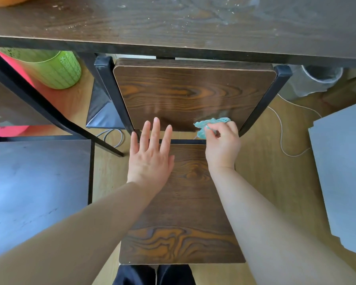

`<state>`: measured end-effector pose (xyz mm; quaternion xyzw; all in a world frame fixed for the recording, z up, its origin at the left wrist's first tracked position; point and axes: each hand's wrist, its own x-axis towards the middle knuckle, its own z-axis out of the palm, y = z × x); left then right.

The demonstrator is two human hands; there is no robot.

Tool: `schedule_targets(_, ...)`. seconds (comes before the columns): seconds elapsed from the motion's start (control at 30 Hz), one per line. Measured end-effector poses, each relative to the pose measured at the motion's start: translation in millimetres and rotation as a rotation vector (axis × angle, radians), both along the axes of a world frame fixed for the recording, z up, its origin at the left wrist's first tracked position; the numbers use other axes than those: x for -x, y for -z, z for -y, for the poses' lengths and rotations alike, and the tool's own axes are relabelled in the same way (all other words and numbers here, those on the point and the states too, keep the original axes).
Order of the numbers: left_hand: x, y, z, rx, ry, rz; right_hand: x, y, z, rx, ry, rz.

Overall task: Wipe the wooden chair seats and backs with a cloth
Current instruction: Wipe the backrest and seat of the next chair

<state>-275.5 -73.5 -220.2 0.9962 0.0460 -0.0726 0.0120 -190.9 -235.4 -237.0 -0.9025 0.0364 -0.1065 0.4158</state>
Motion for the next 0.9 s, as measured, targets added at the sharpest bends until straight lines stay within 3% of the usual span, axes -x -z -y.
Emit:
schedule_targets(0.43,9.7,-2.5,8.5,0.013,-0.021,-0.075,23.8,9.3,25.2,0.050,0.039,-0.221)
schedule_targets(0.53,8.3,-6.8,11.2,0.016,-0.020,-0.059,34.8,-10.0,36.3,0.026,0.011,-0.136)
schedule_targets(0.73,1.0,-17.3,19.2,0.036,-0.016,-0.032,21.5,-85.6,55.6,-0.078,-0.005,0.226)
schedule_targets(0.9,-4.6,-18.4,27.5,0.035,-0.016,-0.049,-26.9,-117.9,53.7,-0.010,-0.020,0.375)
